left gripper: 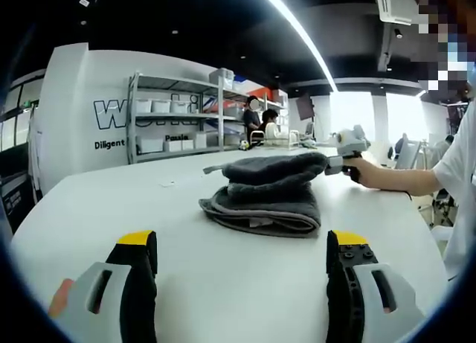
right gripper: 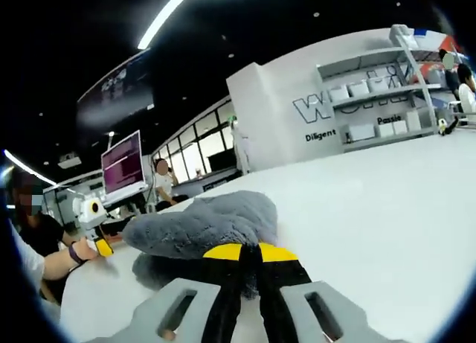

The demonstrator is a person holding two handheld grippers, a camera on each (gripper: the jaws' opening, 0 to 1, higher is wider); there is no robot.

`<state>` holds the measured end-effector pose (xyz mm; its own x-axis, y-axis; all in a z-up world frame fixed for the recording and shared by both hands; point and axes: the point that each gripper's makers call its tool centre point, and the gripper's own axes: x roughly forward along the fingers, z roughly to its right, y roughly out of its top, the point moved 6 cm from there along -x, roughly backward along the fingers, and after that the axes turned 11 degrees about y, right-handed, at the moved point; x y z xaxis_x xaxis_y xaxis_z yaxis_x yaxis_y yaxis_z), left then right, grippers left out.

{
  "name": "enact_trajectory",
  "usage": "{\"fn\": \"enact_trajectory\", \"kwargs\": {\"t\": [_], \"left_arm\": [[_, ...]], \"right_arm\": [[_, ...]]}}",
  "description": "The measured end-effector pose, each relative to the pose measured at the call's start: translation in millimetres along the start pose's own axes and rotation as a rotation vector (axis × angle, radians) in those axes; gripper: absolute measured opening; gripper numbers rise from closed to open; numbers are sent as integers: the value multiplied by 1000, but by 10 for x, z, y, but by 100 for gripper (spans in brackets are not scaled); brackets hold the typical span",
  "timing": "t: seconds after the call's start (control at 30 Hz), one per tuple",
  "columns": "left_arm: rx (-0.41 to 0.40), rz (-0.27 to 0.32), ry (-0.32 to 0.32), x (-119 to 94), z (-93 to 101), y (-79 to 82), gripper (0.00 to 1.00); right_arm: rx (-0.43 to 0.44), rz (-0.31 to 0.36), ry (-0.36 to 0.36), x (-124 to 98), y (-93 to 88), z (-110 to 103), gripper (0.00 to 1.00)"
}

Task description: Open the folded towel by lifting each exposed corner and separating the folded layers until the towel lies flat within the target outline without major curled edges

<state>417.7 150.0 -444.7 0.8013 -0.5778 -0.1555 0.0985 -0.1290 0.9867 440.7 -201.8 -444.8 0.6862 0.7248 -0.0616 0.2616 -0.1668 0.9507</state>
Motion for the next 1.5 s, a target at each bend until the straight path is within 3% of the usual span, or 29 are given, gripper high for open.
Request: {"fn": "enact_trajectory", "kwargs": {"t": [0.47, 0.8, 1.17, 1.27, 1.43, 1.5], "left_arm": [[3, -9, -2, 4, 20, -22, 93], [4, -12, -3, 7, 23, -31, 93], [7, -11, -8, 4, 35, -24, 93], [6, -9, -9, 2, 39, -20, 93], [8, -7, -12, 2, 42, -14, 93], [9, -6, -13, 1, 44, -13, 93]], "right_arm": [[48, -101, -130, -83, -135, 278, 1], [18, -125, -141, -92, -151, 301, 1], [-529, -307, -163, -96, -14, 206, 12], [-612, -312, -151, -111, 29, 168, 19], [-655, -333, -131, -132, 14, 143, 25], [-675, -338, -130, -137, 33, 150, 32]]}}
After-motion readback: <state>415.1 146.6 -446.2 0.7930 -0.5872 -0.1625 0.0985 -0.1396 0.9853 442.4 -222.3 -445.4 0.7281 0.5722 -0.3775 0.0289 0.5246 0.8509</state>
